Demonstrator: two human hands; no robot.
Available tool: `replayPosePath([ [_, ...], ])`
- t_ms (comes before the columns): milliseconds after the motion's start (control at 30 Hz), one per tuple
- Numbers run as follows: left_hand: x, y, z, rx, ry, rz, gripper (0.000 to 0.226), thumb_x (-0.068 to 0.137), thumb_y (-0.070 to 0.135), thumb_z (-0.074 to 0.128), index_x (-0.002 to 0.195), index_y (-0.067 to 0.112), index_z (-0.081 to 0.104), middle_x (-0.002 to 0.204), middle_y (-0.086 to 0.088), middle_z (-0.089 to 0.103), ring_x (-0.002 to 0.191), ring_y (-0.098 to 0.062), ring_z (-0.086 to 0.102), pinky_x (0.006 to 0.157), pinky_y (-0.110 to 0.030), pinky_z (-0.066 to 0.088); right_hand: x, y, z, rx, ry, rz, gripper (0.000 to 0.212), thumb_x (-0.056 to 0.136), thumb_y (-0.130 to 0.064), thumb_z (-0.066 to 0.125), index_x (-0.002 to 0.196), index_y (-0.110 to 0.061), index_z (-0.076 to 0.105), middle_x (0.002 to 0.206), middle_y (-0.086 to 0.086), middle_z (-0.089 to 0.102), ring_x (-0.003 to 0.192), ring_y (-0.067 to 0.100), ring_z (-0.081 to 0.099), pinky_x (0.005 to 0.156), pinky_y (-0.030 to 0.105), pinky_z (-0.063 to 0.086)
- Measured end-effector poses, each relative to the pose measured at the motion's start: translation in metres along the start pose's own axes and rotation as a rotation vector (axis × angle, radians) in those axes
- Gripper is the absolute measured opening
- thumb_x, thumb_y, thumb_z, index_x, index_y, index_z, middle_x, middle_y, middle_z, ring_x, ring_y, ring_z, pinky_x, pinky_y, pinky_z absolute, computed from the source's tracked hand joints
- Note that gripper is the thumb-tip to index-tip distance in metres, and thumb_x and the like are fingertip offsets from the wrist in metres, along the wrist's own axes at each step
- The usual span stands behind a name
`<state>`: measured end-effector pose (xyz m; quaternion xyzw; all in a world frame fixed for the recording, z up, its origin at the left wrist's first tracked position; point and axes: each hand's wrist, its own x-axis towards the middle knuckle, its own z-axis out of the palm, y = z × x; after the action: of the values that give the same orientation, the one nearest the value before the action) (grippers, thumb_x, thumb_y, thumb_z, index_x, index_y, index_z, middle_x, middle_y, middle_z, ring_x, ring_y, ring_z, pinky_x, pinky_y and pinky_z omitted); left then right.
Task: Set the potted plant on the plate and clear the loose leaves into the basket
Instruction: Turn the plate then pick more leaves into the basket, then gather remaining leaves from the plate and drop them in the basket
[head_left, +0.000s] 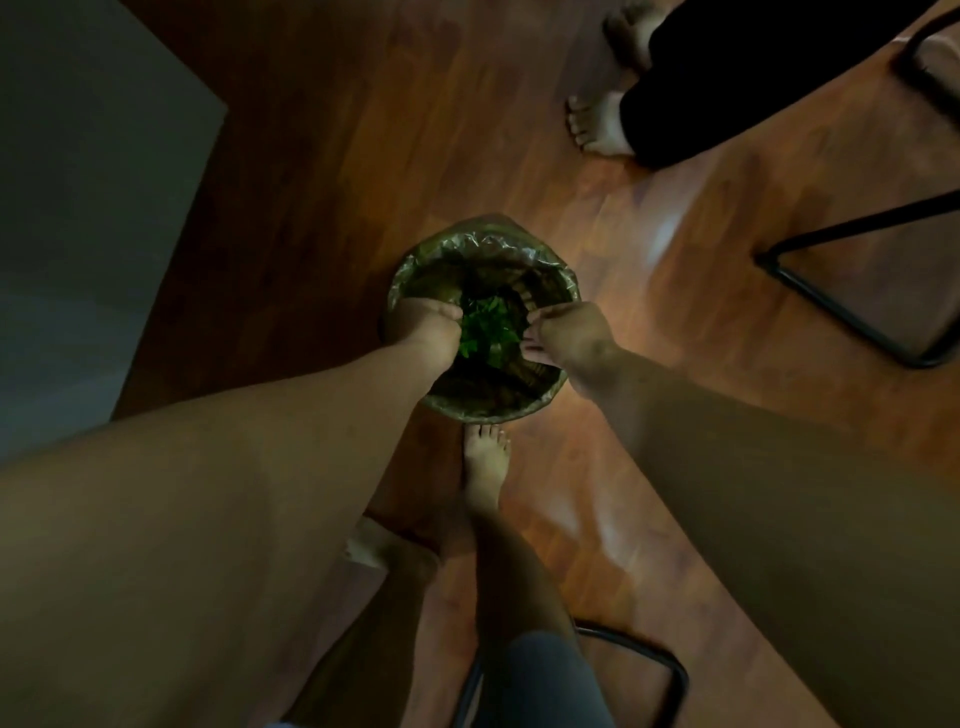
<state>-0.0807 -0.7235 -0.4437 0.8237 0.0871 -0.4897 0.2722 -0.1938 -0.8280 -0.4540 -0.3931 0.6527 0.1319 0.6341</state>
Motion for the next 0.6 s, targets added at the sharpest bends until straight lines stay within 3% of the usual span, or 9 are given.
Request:
replayPosePath([
  [67, -0.001, 0.0, 0.001, -0.011, 0.023, -0.02, 0.029, 0.096, 0.0, 0.049, 0.11, 0.013, 0.071, 0.121, -0.008, 0.067, 0.112, -0.024, 0.063, 0.087, -0.025, 0.048, 0.001, -0.001, 0.0, -0.05, 0.06, -0.029, 0.022, 0.099, 0.0, 0.049, 0.114, 0.008, 0.064, 0.106, 0.026, 0.068, 0.074, 0.025, 0.067, 0.085, 0.035, 0.058],
  [200, -0.01, 0.003, -0.002, 0.007, 0.02, 0.008, 0.021, 0.095, 0.003, 0.056, 0.109, 0.009, 0.07, 0.115, -0.01, 0.07, 0.107, -0.021, 0.066, 0.08, -0.022, 0.047, -0.011, -0.009, -0.003, -0.151, 0.106, -0.103, 0.016, 0.096, 0.0, 0.053, 0.095, 0.0, 0.068, 0.084, 0.017, 0.068, 0.065, 0.022, 0.068, 0.057, 0.03, 0.063],
  [267, -0.017, 0.009, -0.005, 0.015, 0.007, 0.032, 0.016, 0.096, 0.006, 0.057, 0.106, 0.006, 0.07, 0.105, -0.008, 0.07, 0.096, -0.019, 0.067, 0.073, -0.02, 0.046, -0.019, -0.013, -0.006, -0.205, 0.12, -0.143, 0.016, 0.095, -0.006, 0.056, 0.086, -0.005, 0.069, 0.075, 0.013, 0.067, 0.059, 0.021, 0.066, 0.057, 0.033, 0.063],
  [333, -0.027, 0.015, -0.013, 0.041, -0.004, 0.077, 0.014, 0.096, 0.014, 0.058, 0.086, 0.01, 0.069, 0.09, -0.005, 0.067, 0.079, -0.017, 0.063, 0.064, -0.023, 0.046, -0.031, -0.018, -0.008, -0.251, 0.135, -0.179, 0.024, 0.095, -0.011, 0.056, 0.074, -0.011, 0.068, 0.068, 0.01, 0.065, 0.053, 0.019, 0.062, 0.058, 0.034, 0.062],
  [400, -0.042, 0.023, -0.023, 0.047, -0.034, 0.121, 0.023, 0.096, 0.022, 0.057, 0.075, 0.015, 0.063, 0.079, -0.002, 0.066, 0.07, -0.016, 0.06, 0.069, -0.025, 0.045, -0.051, -0.026, -0.012, -0.271, 0.138, -0.215, 0.024, 0.093, -0.013, 0.055, 0.073, -0.013, 0.067, 0.067, 0.01, 0.064, 0.051, 0.02, 0.059, 0.053, 0.03, 0.057],
  [500, -0.081, 0.043, -0.042, 0.064, -0.105, 0.145, 0.022, 0.096, 0.028, 0.056, 0.097, 0.012, 0.069, 0.077, 0.002, 0.067, 0.076, -0.016, 0.063, 0.074, -0.027, 0.047, -0.097, -0.043, -0.02, -0.303, 0.134, -0.276, 0.021, 0.091, -0.014, 0.056, 0.072, -0.012, 0.067, 0.068, 0.009, 0.064, 0.054, 0.022, 0.059, 0.051, 0.027, 0.054],
  [600, -0.133, 0.067, -0.066, 0.053, -0.152, 0.176, 0.024, 0.094, 0.029, 0.058, 0.107, 0.011, 0.068, 0.091, -0.004, 0.073, 0.088, -0.022, 0.07, 0.078, -0.035, 0.057, -0.155, -0.061, -0.024, -0.381, 0.137, -0.349, 0.022, 0.091, -0.019, 0.057, 0.073, -0.012, 0.067, 0.067, 0.008, 0.065, 0.056, 0.021, 0.062, 0.055, 0.032, 0.06],
])
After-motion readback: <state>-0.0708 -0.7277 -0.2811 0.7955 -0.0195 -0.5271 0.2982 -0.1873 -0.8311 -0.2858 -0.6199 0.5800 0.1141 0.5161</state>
